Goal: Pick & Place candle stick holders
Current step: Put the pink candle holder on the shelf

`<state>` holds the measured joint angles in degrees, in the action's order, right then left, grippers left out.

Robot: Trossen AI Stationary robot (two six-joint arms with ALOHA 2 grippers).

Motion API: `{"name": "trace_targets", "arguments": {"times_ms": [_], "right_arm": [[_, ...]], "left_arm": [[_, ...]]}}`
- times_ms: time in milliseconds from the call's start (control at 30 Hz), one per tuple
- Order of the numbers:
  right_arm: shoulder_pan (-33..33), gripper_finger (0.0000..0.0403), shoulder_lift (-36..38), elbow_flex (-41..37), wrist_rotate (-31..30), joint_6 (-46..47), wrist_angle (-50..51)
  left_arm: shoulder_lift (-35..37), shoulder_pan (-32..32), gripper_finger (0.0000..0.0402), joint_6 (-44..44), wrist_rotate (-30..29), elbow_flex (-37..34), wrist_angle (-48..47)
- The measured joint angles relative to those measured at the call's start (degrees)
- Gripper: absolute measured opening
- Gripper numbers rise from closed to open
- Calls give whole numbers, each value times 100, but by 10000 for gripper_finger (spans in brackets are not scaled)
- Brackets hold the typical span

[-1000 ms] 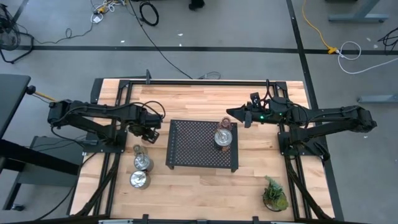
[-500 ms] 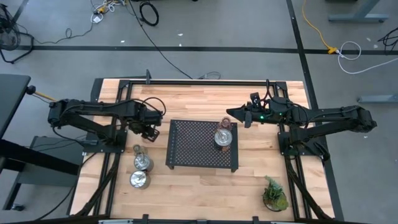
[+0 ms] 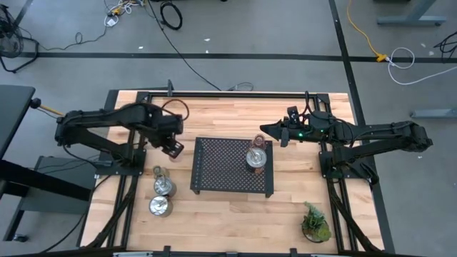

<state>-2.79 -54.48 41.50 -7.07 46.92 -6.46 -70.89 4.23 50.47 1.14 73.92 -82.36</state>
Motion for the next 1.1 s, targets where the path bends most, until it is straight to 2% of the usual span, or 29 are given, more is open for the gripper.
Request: {"name": "trace_targets", "arguments": {"times_ms": [200,367,500,833,967,1100], "right_arm": [[0,52,0,0,-102,4,-49],[0,52,0,0,-103,4,-76],[0,52,0,0,-103,9,-112],[59,52,0,0,146,110,-120],[123,52,0,0,155,85,-107],[129,52,0,0,157,94,-59]], "left_arm": [[0,2,156,-26,19,1117,8],[-127,6,154,-106,15,1693,693],[-581,11,122,-497,26,2085,1262],[-2166,48,31,-1637,302,3337,958],[-2412,41,6,-1850,205,3498,567],[-2415,89,6,-1841,-124,3415,274]]}}
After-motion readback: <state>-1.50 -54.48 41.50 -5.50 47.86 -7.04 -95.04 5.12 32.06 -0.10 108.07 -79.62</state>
